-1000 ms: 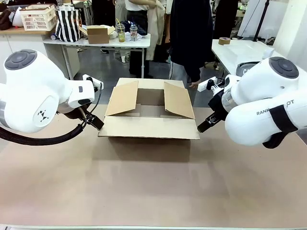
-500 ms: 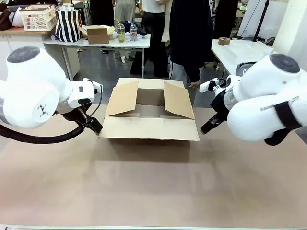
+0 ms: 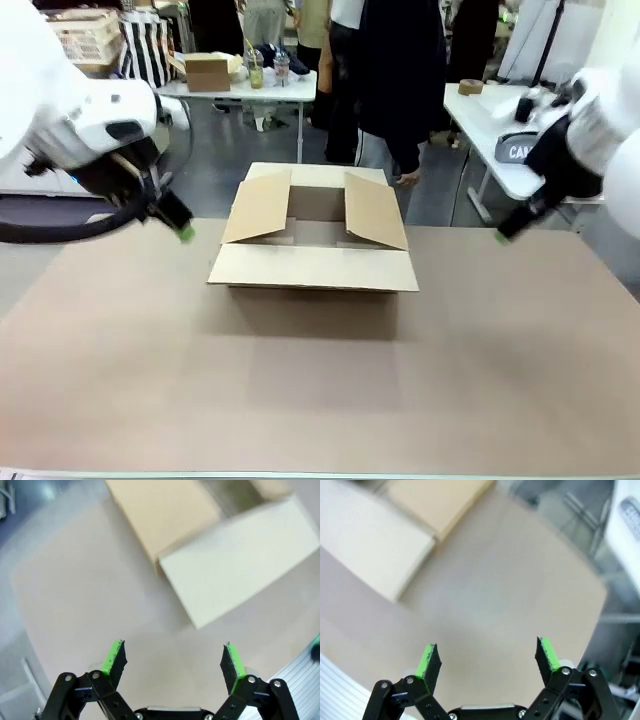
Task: Pack the gift set into the box.
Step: Place both hands on the side flaps of the Package Box and spread them outward.
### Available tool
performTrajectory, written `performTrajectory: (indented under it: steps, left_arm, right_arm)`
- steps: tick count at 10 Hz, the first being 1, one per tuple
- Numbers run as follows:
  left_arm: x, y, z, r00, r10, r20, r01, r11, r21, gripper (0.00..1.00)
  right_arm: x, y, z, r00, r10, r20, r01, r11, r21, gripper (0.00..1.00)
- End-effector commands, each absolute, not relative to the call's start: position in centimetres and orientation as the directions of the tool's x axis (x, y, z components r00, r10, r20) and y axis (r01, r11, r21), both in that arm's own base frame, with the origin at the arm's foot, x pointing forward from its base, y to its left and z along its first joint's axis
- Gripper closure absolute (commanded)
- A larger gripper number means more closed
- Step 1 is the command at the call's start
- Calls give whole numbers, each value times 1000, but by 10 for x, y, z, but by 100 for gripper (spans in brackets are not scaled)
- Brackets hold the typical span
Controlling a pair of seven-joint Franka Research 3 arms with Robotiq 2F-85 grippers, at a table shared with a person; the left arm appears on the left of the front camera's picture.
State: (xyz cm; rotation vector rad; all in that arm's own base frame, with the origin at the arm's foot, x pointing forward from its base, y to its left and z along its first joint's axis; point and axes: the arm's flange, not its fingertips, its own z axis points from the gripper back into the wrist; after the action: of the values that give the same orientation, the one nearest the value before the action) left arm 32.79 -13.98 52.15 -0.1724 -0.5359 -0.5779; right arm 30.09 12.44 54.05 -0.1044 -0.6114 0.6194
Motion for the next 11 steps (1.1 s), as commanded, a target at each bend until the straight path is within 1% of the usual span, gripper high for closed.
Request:
performTrajectory:
  steps: [1, 4, 5, 6, 7, 8, 9, 10, 11]
  left_arm:
    - [335, -144, 484, 754, -525, 395, 577, 817, -15, 0]
    - [335, -144, 484, 754, -525, 395, 577, 817, -15, 0]
    - [333, -144, 496, 746, -501, 439, 568, 823, -24, 0]
    - [335, -143, 502, 686, -540, 488, 695, 684, -220, 0]
    - [338, -132, 509, 703, -534, 470, 711, 554, -433, 0]
    - [335, -114, 511, 691, -511, 511, 718, 407, -564, 0]
    - [330, -91, 506, 703, -443, 557, 694, 253, -674, 0]
    - [326, -71, 501, 706, -367, 606, 686, 142, -713, 0]
    - [324, -38, 479, 773, -138, 619, 631, 69, -772, 0]
  right_arm:
    - [319, 118, 499, 707, 611, 356, -555, 792, -256, 0]
    - [319, 118, 499, 707, 611, 356, -555, 792, -256, 0]
    - [310, 123, 512, 695, 590, 411, -535, 806, -252, 0]
    - [309, 119, 512, 678, 555, 482, -601, 796, -70, 0]
    - [308, 103, 511, 708, 422, 566, -599, 784, 165, 0]
    - [308, 81, 514, 799, 136, 585, -485, 722, 494, 0]
    - [301, 48, 513, 844, -113, 525, -412, 491, 768, 0]
    - [294, 21, 509, 866, -273, 419, -321, 338, 884, 0]
    - [287, -21, 484, 751, -619, 231, -143, 189, 972, 0]
